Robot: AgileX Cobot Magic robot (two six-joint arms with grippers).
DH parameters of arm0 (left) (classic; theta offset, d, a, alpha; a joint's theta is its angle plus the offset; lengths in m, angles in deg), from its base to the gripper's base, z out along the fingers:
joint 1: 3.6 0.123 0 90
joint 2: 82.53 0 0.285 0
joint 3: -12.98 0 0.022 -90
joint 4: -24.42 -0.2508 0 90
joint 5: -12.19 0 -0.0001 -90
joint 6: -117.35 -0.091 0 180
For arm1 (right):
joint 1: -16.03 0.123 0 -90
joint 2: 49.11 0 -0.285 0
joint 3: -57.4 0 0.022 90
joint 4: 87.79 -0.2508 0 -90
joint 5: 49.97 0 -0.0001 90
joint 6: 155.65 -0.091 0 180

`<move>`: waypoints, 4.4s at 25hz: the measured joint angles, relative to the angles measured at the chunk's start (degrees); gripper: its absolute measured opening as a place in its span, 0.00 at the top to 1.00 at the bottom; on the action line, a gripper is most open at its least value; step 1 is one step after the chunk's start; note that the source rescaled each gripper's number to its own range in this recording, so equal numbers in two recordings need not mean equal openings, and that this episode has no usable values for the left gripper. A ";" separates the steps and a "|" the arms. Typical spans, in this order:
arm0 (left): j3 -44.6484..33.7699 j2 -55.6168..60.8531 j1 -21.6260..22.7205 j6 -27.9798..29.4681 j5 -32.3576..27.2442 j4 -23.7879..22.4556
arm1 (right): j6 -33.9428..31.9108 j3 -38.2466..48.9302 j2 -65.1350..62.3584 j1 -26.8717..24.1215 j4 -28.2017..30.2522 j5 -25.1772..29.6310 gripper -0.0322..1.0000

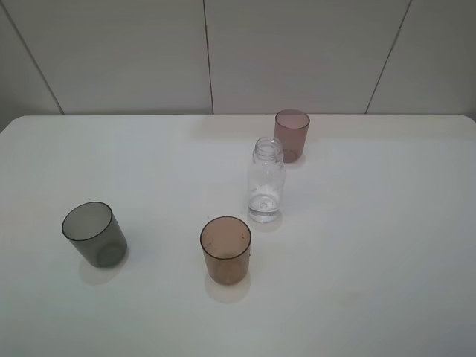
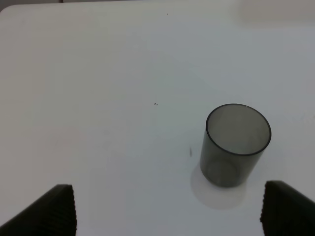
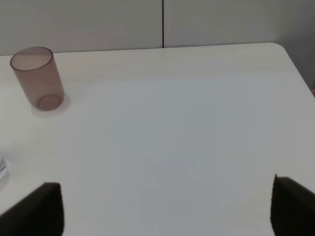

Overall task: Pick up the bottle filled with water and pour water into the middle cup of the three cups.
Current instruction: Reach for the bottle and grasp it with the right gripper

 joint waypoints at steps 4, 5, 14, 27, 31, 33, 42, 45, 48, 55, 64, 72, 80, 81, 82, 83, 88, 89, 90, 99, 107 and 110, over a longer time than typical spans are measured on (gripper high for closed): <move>0.00 0.00 0.00 0.00 0.00 0.00 | 0.00 0.00 0.00 0.00 0.00 0.00 0.16; 0.00 0.00 0.00 0.00 0.00 0.00 | 0.00 0.00 0.00 0.00 0.00 0.00 0.16; 0.00 0.00 0.00 0.00 0.00 0.00 | 0.00 0.00 0.00 0.00 0.00 0.00 0.16; 0.00 0.00 0.00 0.00 0.00 0.00 | 0.00 0.00 0.00 0.00 0.00 0.00 0.16; 0.00 0.00 0.00 0.00 0.00 0.00 | 0.00 0.00 0.00 0.00 0.00 0.00 0.16; 0.00 0.00 0.00 0.00 0.00 0.00 | 0.00 0.00 0.00 0.00 0.00 0.00 0.16; 0.00 0.00 0.00 0.00 0.00 0.00 | 0.00 0.00 0.00 0.00 0.00 0.00 0.16; 0.00 0.00 0.00 0.00 0.00 0.00 | 0.00 0.00 0.00 0.00 0.00 0.00 0.16; 0.00 0.00 0.00 0.00 0.00 0.00 | 0.00 0.00 2.37 0.00 0.00 0.00 0.16; 0.00 0.00 0.00 0.00 0.00 0.00 | 0.00 -3.16 20.47 0.00 -1.32 -6.43 0.16; 0.00 0.00 0.00 0.00 0.00 0.00 | 0.00 -4.78 42.65 6.62 -4.49 -33.08 0.16; 0.00 0.00 0.00 0.00 0.00 0.00 | 5.40 -4.78 59.73 20.12 -2.50 -48.94 0.16; 0.00 0.00 0.00 0.00 0.00 0.00 | 8.62 -4.15 73.75 26.58 -5.94 -53.51 0.16; 0.00 0.00 0.00 0.00 0.00 0.00 | 10.07 -3.48 74.33 26.65 -5.94 -54.12 0.16; 0.00 0.00 0.00 0.00 0.00 0.00 | 12.06 -2.58 74.66 26.65 -6.01 -55.15 0.16; 0.00 0.00 0.00 0.00 0.00 0.00 | 14.46 -1.68 74.86 26.65 -6.21 -56.46 0.16; 0.00 0.00 0.00 0.00 0.00 0.00 | 27.16 4.14 74.88 26.65 -11.62 -63.34 0.16; 0.00 0.00 0.00 0.00 0.00 0.00 | 29.29 5.09 74.88 26.65 -12.79 -64.26 0.16; 0.00 0.00 0.00 0.00 0.00 0.00 | 30.73 5.70 74.88 26.65 -13.78 -64.90 0.16; 0.00 0.00 0.00 0.00 0.00 0.00 | 32.83 6.37 74.88 29.16 -14.36 -66.77 0.16; 0.00 0.00 0.00 0.00 0.00 0.00 | 30.17 6.37 75.13 32.62 -7.16 -69.47 0.16; 0.00 0.00 0.00 0.00 0.00 0.00 | 21.98 6.37 75.50 32.62 0.51 -71.46 0.16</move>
